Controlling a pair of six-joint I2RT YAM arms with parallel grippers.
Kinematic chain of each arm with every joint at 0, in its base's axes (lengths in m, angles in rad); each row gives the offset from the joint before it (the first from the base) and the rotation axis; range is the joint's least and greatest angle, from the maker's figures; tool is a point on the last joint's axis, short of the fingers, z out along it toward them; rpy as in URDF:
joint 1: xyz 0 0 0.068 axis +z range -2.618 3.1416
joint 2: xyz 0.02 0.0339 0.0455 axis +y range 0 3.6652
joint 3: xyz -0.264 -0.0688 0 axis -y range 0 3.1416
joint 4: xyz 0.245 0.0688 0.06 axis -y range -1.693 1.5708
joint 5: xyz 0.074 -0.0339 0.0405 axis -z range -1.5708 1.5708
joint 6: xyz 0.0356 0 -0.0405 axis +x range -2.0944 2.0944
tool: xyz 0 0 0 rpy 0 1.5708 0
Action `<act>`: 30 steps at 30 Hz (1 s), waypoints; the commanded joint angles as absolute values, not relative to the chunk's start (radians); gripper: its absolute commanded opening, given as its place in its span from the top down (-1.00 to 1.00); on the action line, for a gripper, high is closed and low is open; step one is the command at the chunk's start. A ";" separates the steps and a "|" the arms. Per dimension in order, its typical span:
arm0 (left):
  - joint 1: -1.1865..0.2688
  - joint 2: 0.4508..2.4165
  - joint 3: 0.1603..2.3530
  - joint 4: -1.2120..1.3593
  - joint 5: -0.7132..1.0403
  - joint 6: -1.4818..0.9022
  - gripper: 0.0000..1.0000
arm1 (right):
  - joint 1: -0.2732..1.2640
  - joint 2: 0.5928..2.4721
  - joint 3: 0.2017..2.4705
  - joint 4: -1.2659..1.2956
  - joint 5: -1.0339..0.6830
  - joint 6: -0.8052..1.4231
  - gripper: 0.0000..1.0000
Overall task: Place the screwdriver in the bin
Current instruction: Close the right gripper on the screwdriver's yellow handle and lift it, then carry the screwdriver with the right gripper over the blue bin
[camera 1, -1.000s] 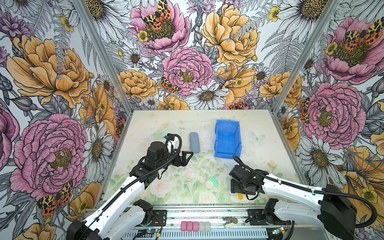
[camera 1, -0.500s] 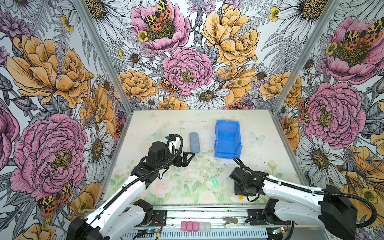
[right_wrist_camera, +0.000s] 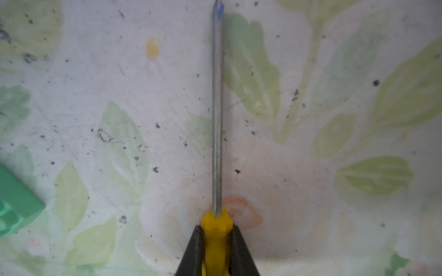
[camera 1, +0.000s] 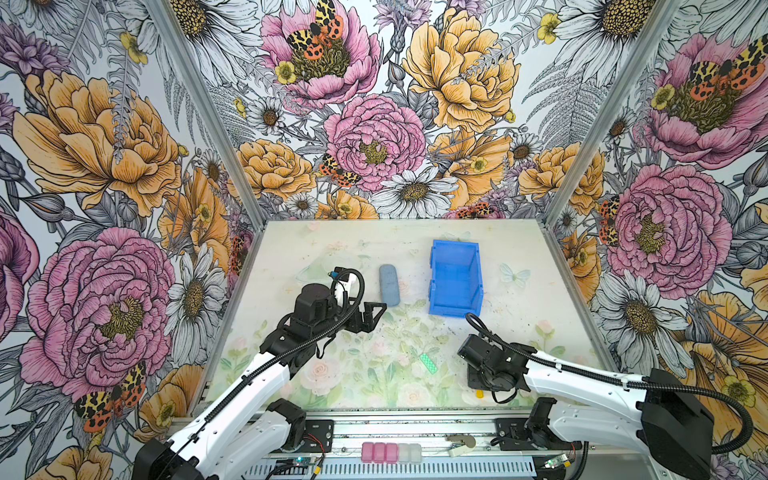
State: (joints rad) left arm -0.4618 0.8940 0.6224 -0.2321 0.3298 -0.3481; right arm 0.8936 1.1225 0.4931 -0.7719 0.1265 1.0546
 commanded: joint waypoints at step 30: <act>-0.380 0.889 0.613 -0.198 0.304 -0.326 -0.97 | 0.904 1.034 0.775 -0.750 0.253 0.833 1.00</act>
